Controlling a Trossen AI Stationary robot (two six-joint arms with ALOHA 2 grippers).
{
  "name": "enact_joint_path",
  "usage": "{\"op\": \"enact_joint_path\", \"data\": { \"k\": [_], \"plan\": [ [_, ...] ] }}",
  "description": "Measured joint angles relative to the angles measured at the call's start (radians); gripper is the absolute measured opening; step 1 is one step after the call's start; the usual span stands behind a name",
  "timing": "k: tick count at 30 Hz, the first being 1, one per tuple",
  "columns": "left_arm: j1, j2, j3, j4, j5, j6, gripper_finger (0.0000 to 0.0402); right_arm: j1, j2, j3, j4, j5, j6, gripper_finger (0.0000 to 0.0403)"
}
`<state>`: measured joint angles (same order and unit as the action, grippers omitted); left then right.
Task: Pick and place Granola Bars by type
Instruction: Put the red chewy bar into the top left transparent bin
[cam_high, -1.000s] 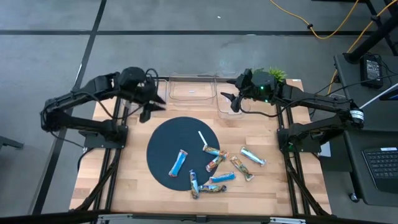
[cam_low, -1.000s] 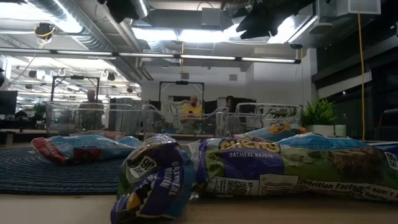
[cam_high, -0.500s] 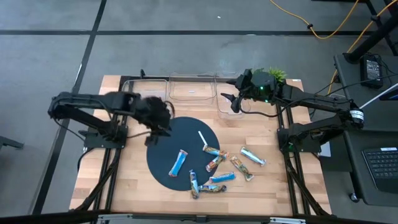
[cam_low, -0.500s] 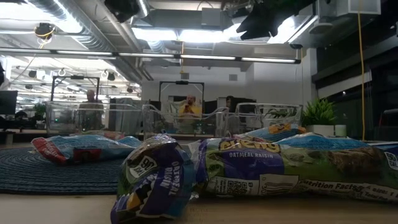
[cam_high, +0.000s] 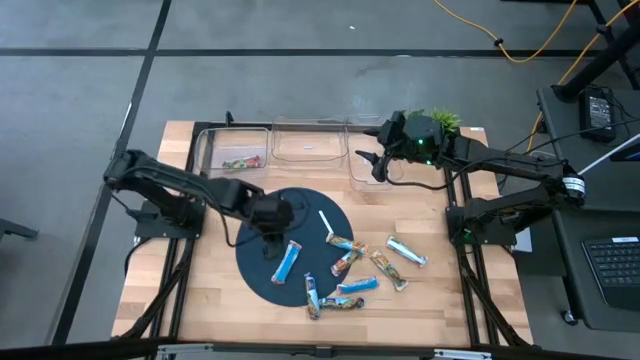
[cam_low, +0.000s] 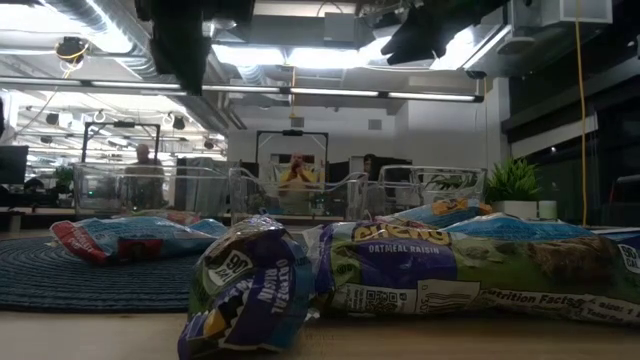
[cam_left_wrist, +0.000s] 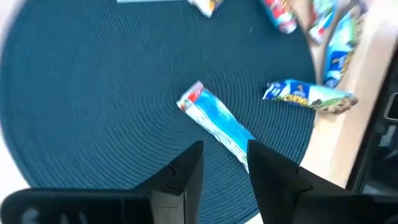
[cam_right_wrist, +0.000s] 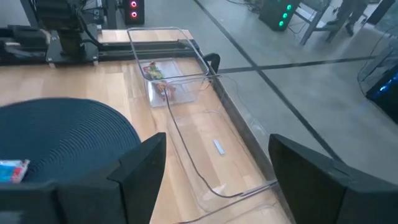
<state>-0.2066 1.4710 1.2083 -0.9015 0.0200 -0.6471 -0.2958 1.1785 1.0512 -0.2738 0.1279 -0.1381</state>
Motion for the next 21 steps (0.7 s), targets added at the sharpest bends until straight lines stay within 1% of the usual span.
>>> {"op": "enact_joint_path", "data": {
  "k": [3, 6, 12, 15, 21],
  "plan": [
    [-0.02, 0.058, 0.0, 0.006, -0.001, -0.058, 0.012, 0.0, 0.0, 0.0, -0.001, 0.0, -0.024, 0.0284],
    [-0.03, 0.106, 0.0, 0.029, -0.001, -0.101, 0.0132, 0.0, 0.0, 0.0, -0.002, -0.001, -0.026, 0.0284],
    [-0.035, 0.172, 0.0, 0.125, 0.005, -0.153, 0.0185, 0.0, 0.0, 0.0, -0.027, -0.001, -0.027, 0.0284],
    [-0.035, 0.204, 0.0, 0.129, 0.003, -0.175, 0.0211, 0.0, 0.0, 0.0, -0.051, 0.0, -0.028, 0.0284],
    [-0.034, 0.266, 0.0, 0.129, -0.001, -0.204, 0.0238, 0.0, 0.0, 0.0, -0.073, -0.001, -0.028, 0.0284]
  ]
}}
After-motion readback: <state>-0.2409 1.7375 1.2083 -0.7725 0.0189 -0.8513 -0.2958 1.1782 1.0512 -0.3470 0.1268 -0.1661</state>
